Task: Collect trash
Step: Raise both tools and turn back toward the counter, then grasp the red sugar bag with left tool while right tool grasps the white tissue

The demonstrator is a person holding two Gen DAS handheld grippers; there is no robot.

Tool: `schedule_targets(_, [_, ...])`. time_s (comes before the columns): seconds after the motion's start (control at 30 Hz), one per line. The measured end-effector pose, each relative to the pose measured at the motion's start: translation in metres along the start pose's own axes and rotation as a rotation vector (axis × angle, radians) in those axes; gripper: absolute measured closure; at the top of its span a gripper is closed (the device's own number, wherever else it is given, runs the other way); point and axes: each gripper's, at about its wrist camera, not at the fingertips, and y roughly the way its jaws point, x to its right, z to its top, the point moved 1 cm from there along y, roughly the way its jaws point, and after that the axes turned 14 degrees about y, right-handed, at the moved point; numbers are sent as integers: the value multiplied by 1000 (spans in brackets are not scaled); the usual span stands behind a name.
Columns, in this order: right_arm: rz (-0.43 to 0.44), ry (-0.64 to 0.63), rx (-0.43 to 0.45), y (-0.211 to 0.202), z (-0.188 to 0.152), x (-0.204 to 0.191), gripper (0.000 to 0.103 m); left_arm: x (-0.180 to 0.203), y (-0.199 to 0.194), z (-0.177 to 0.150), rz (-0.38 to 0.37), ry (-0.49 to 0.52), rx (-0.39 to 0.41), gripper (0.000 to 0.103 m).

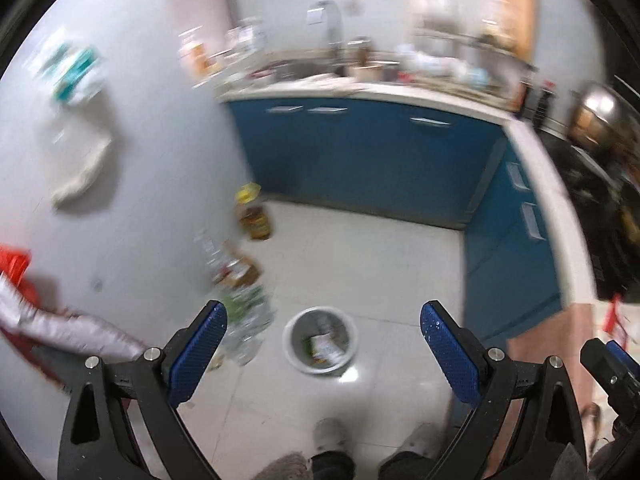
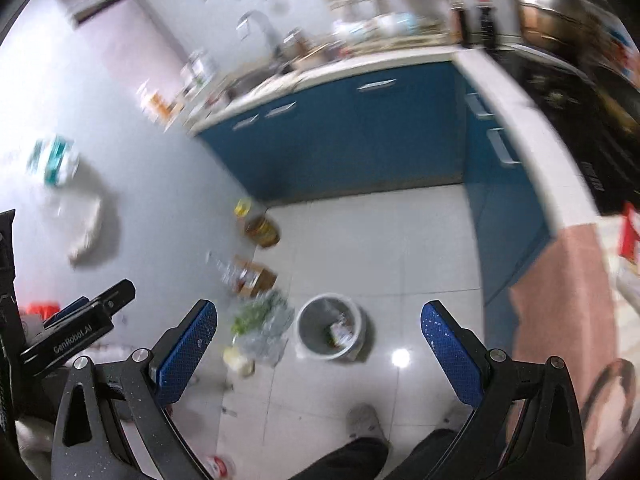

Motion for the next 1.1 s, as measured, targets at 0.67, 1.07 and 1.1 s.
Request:
schedule_targets(0.67, [-359,835,84,-122,110,566,10,543,114,42,-528,660,-454,5])
schedule_targets(1.07, [-79,717,-156,-4,102,545,92,536,132,28,-626,523,-603,23])
schedule_targets(1.1, [-49,726,-168,2,103,541,95,539,128,28,-628,523,-597,40])
